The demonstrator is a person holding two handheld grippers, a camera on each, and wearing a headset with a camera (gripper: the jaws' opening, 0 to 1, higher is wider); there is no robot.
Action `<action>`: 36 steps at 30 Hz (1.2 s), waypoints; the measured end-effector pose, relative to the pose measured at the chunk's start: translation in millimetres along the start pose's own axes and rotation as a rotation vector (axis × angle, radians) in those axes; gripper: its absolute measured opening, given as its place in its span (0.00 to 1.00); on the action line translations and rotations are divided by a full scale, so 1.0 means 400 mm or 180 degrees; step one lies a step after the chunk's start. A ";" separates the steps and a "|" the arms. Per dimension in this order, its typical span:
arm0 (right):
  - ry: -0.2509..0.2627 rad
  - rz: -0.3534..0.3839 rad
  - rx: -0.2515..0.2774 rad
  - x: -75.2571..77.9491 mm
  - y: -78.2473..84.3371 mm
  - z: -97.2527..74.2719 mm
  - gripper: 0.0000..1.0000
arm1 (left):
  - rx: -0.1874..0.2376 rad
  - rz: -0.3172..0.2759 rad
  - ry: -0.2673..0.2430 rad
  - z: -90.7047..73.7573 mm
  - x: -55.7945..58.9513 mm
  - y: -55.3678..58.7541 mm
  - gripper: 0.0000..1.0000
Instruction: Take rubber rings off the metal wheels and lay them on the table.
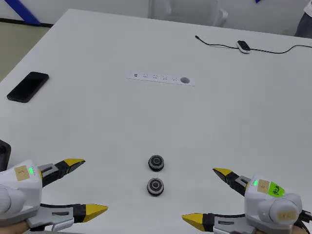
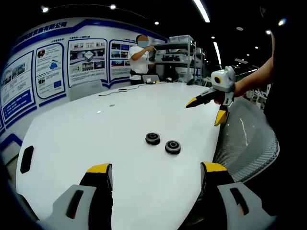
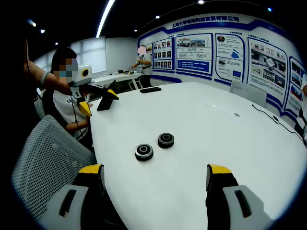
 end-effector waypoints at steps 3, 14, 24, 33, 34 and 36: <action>-0.0009 0.0004 -0.0025 0.000 0.004 0.002 0.88 | -0.0012 0.0047 0.0053 0.011 0.007 -0.005 0.73; -0.0061 0.0048 -0.0057 -0.005 0.013 0.014 0.84 | -0.0114 0.0141 0.0240 0.056 0.028 -0.018 0.65; -0.0099 0.0096 -0.0060 -0.009 0.017 0.024 0.83 | -0.0190 0.0288 0.0364 0.093 0.039 -0.022 0.61; -0.0139 0.0131 -0.0050 -0.018 0.018 0.040 0.82 | -0.0290 0.0387 0.0456 0.124 0.053 -0.024 0.55; -0.0143 0.0138 -0.0047 -0.019 0.017 0.042 0.82 | -0.0301 0.0393 0.0464 0.127 0.055 -0.024 0.55; -0.0154 0.0139 -0.0038 -0.021 0.015 0.046 0.82 | -0.0332 0.0426 0.0490 0.134 0.059 -0.023 0.53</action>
Point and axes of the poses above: the centre of the closed fingertips' face, and the gripper's own axes: z roughly forward along the fingers, x roughly to its right, y roughly out of its underside, the point moved 3 cm from there along -z, roughly backward along the fingers, and after that the axes turned 2 degrees about -y, right-handed, at the moved point
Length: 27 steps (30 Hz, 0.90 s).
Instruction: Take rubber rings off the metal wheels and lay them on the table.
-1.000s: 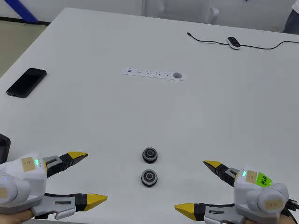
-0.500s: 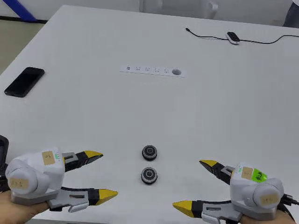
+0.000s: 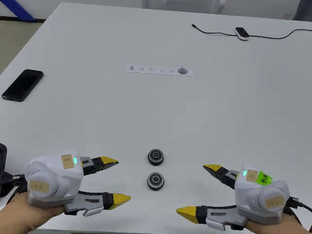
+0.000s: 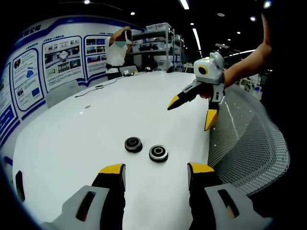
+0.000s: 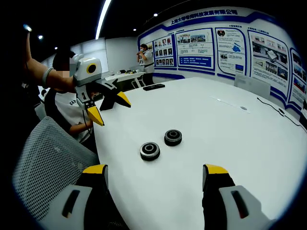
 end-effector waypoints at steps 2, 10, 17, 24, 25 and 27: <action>-0.0009 0.0002 -0.0001 -0.001 -0.001 0.003 0.81 | -0.0012 0.0013 0.0027 0.008 0.003 -0.004 0.51; -0.0066 0.0043 -0.0008 -0.011 0.001 0.016 0.79 | -0.0067 0.0093 0.0097 0.039 0.004 -0.014 0.47; -0.0100 0.0062 -0.0019 -0.018 0.005 0.024 0.78 | -0.0161 0.0185 0.0177 0.070 0.012 -0.020 0.43; -0.0112 0.0078 -0.0016 -0.018 0.007 0.027 0.78 | -0.0248 0.0256 0.0266 0.103 0.018 -0.027 0.38; -0.0114 0.0084 -0.0017 -0.018 0.007 0.028 0.78 | -0.0263 0.0275 0.0271 0.106 0.018 -0.029 0.37; -0.0116 0.0086 -0.0019 -0.018 0.007 0.028 0.78 | -0.0279 0.0288 0.0299 0.116 0.021 -0.033 0.34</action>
Point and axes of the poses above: the centre of the closed fingertips' face, and the gripper's own axes: z roughly forward along the fingers, x roughly to its right, y roughly out of its underside, the point moved 3 cm from there along -z, roughly backward along the fingers, and after that the axes turned 2 degrees about -y, right-handed, at the moved point
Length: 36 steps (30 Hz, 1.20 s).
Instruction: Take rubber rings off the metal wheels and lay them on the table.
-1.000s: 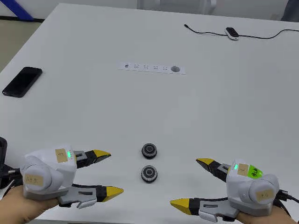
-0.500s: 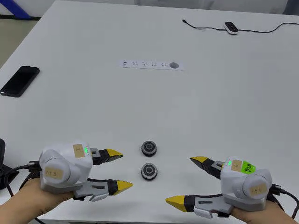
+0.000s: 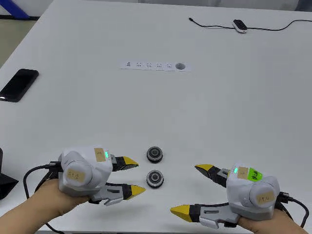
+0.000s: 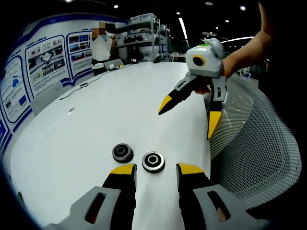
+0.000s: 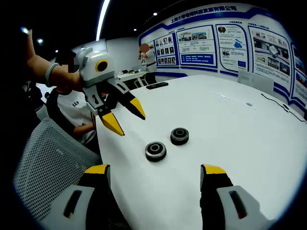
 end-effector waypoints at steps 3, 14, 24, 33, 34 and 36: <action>-0.0005 0.0007 0.0003 0.000 0.000 0.001 0.77 | -0.0047 0.0048 0.0025 0.012 0.002 -0.002 0.34; -0.0014 0.0023 -0.0001 -0.003 0.004 0.004 0.77 | -0.0171 0.0118 0.0099 0.048 0.006 0.001 0.29; -0.0013 0.0040 -0.0013 -0.001 0.009 0.008 0.77 | -0.0288 0.0138 0.0089 0.073 0.003 0.006 0.25; -0.0019 0.0068 -0.0012 -0.002 0.012 0.012 0.76 | -0.0390 0.0168 0.0064 0.097 -0.001 0.013 0.17; -0.0016 0.0068 -0.0006 -0.001 0.012 0.013 0.76 | -0.0387 0.0172 0.0060 0.098 0.001 0.009 0.18; -0.0019 0.0080 -0.0012 -0.001 0.013 0.013 0.76 | -0.0388 0.0185 0.0059 0.100 0.001 0.007 0.17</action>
Point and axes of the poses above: the centre of the closed fingertips' face, and the gripper's own axes: z roughly forward along the fingers, x roughly to its right, y roughly out of its underside, the point moved 3 cm from there along -z, roughly backward along the fingers, and after that the axes turned 2 degrees about -y, right-handed, at the moved point
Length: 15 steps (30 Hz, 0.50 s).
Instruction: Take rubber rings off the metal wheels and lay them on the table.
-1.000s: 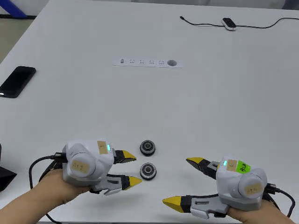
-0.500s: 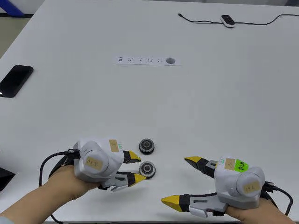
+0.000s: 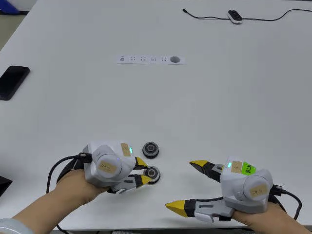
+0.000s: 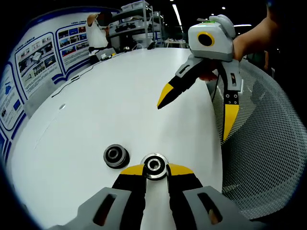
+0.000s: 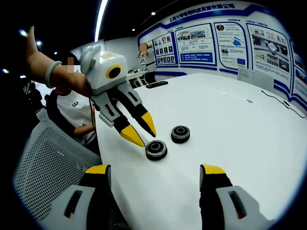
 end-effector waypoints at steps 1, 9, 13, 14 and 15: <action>-0.0002 0.0001 -0.0005 0.000 0.001 0.000 0.76 | -0.0011 0.0013 -0.0005 0.003 -0.002 0.000 0.17; -0.0009 0.0018 0.0006 0.001 0.002 0.005 0.76 | -0.0074 0.0074 0.0002 0.015 -0.007 0.006 0.16; -0.0011 0.0027 0.0004 0.002 0.003 0.007 0.76 | -0.0102 0.0093 0.0016 0.022 -0.008 0.007 0.15; -0.0012 0.0026 0.0004 0.003 0.003 0.007 0.76 | -0.0107 0.0101 0.0020 0.023 -0.008 0.007 0.15; -0.0011 0.0028 0.0006 0.003 0.003 0.008 0.76 | -0.0112 0.0107 0.0025 0.025 -0.008 0.007 0.15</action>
Point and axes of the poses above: the centre of the closed fingertips' face, and the gripper's own axes: z roughly forward along the fingers, x roughly to its right, y roughly out of its underside, the point moved 3 cm from there along -z, roughly backward along the fingers, and after that the axes turned 2 degrees about -y, right-handed, at the moved point
